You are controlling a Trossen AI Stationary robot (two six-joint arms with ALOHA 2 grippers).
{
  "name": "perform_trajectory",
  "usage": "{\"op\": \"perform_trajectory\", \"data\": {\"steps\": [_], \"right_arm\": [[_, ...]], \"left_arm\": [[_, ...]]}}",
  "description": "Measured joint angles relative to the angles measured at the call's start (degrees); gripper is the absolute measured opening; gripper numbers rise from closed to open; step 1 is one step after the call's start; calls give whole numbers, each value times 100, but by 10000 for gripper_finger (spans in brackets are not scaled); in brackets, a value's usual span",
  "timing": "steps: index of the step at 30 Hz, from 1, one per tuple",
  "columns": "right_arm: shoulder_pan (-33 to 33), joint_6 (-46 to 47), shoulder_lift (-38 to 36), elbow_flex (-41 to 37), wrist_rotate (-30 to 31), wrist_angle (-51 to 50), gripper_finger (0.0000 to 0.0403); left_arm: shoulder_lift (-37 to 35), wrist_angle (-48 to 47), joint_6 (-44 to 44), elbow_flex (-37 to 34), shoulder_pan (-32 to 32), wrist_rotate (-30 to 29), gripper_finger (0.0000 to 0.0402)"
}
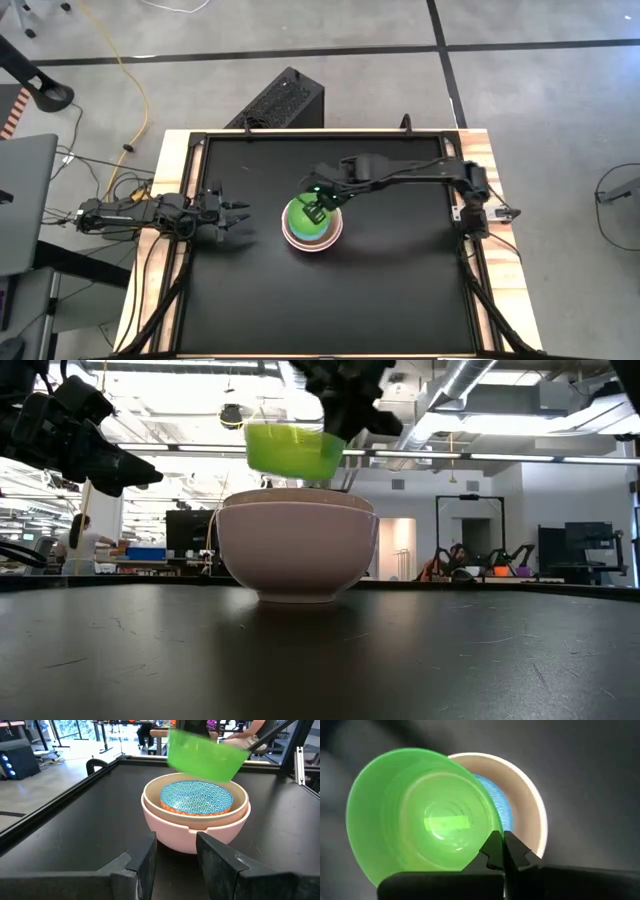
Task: Nest bowls inside each other
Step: Stack the green bowl on the blue bowl
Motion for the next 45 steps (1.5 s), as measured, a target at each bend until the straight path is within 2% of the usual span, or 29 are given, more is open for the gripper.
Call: {"op": "perform_trajectory", "data": {"steps": [3,7,38,41,45], "right_arm": [[-13,-2,390,467,2,-515,1],[-65,-46,682,772,0,-637,1],[29,-69,1031,703,158,-711,3],[31,-190,1031,703,162,-705,15],[31,-211,1031,703,164,-695,55]], "left_arm": [[0,0,0,-1,0,0,128],[0,0,0,0,-2,0,128],[0,0,0,0,-2,-12,128],[-1,0,0,0,0,-13,128],[0,1,-1,-1,0,-13,128]]}}
